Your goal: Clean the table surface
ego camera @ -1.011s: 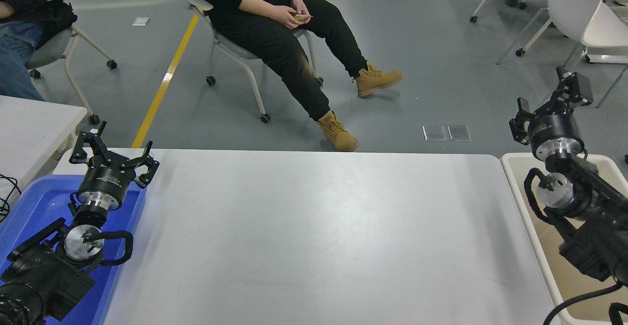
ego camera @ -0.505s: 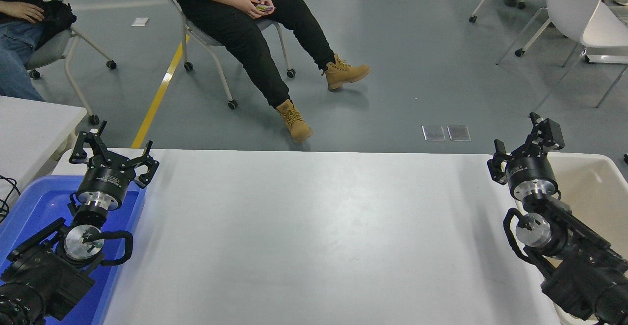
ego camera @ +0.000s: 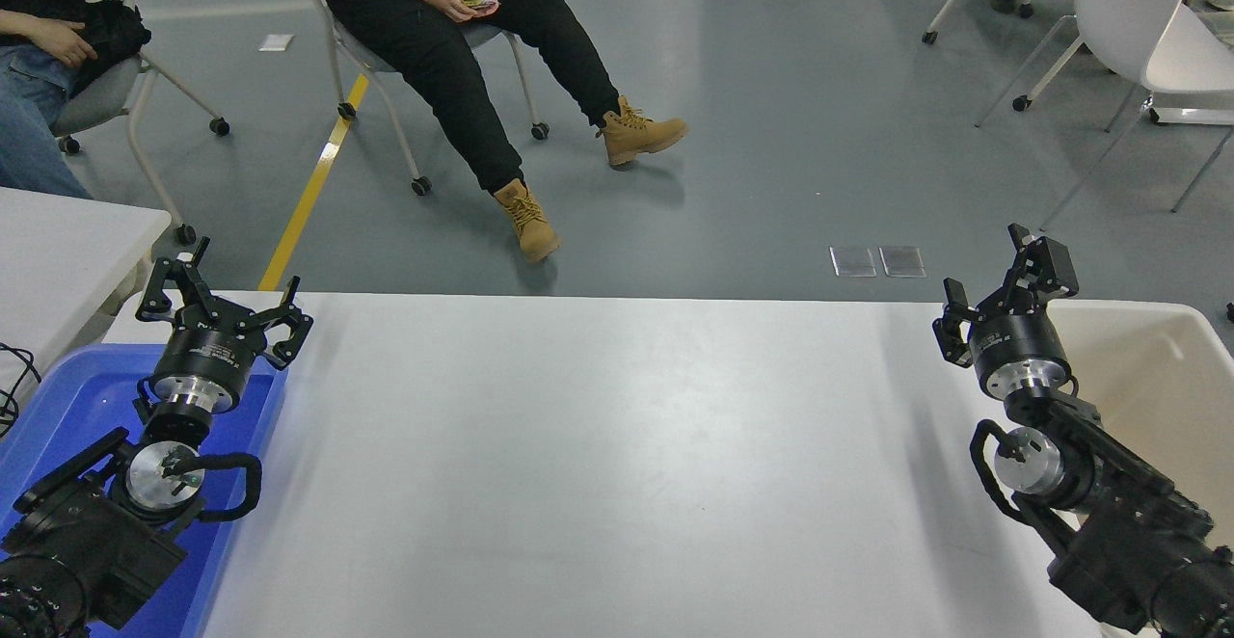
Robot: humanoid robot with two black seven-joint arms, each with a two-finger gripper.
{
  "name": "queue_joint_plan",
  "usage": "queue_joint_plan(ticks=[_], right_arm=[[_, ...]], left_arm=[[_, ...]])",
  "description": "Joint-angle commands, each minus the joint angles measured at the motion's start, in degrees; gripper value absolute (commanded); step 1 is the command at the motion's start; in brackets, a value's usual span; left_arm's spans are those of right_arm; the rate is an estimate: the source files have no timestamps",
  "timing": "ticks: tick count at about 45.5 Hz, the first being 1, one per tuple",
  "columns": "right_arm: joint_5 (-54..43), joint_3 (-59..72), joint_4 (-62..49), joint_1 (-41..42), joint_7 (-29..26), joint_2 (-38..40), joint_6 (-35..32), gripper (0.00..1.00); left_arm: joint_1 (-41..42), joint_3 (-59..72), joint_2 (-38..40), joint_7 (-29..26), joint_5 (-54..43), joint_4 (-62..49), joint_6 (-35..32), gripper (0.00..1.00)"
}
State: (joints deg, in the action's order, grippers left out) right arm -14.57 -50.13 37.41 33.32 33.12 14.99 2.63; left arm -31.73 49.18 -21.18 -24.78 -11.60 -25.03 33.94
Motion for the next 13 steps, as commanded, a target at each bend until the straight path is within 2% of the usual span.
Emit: queue_joint_plan(ticks=[1,13], right_arm=[[-0.37,0.04,-0.06,1.05,0.18,-0.14,-0.08,0.98],[-0.55,0.21,-0.14,0.79,0.45,-0.14,-1.66,0.98]], left_arm=[[0.0,-0.05,0.0,0.0,0.0,0.06,-0.01,1.0],[0.0,-0.05,0.0,0.0,0.0,0.06,-0.01,1.0]])
